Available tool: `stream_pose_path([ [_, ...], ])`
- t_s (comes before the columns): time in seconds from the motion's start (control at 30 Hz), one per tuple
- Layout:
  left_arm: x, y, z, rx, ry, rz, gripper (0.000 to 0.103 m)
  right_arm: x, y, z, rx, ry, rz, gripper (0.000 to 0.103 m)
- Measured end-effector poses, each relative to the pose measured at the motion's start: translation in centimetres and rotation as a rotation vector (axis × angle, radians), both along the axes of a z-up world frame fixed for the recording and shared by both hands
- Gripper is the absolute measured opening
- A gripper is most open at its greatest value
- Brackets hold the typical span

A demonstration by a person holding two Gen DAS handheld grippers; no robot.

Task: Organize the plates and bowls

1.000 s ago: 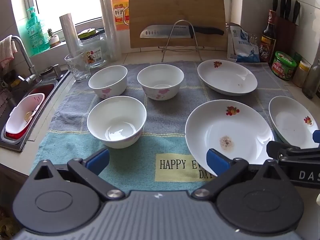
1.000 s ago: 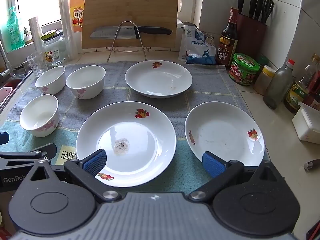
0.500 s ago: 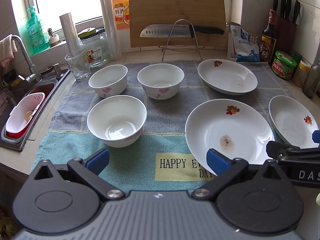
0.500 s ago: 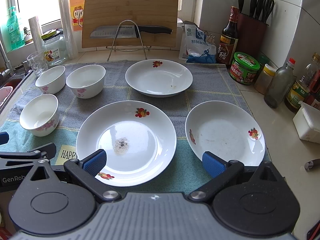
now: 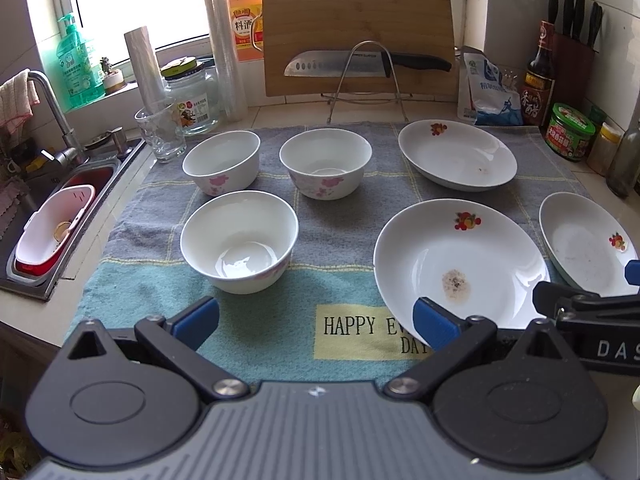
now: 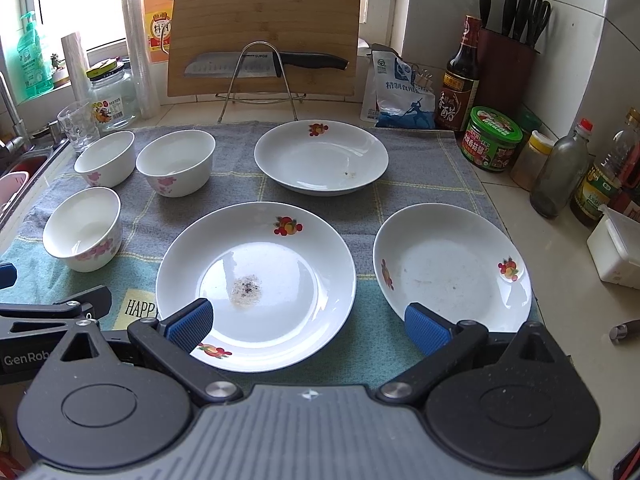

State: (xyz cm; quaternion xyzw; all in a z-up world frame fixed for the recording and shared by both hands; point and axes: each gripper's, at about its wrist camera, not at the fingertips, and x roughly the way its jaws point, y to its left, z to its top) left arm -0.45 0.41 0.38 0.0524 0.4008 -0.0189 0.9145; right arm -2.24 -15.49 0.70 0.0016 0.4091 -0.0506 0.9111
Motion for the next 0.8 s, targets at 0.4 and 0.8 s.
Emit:
stream_pose_path([
  [0.4, -0.08, 0.01, 0.14, 0.001, -0.001, 0.0, 0.102, -0.08, -0.03, 0.09, 0.0, -0.003, 0.001, 0.103],
  [0.8, -0.08, 0.03, 0.17, 0.001, -0.002, -0.002, 0.102, -0.09, 0.06, 0.15, -0.002, -0.006, 0.002, 0.103],
])
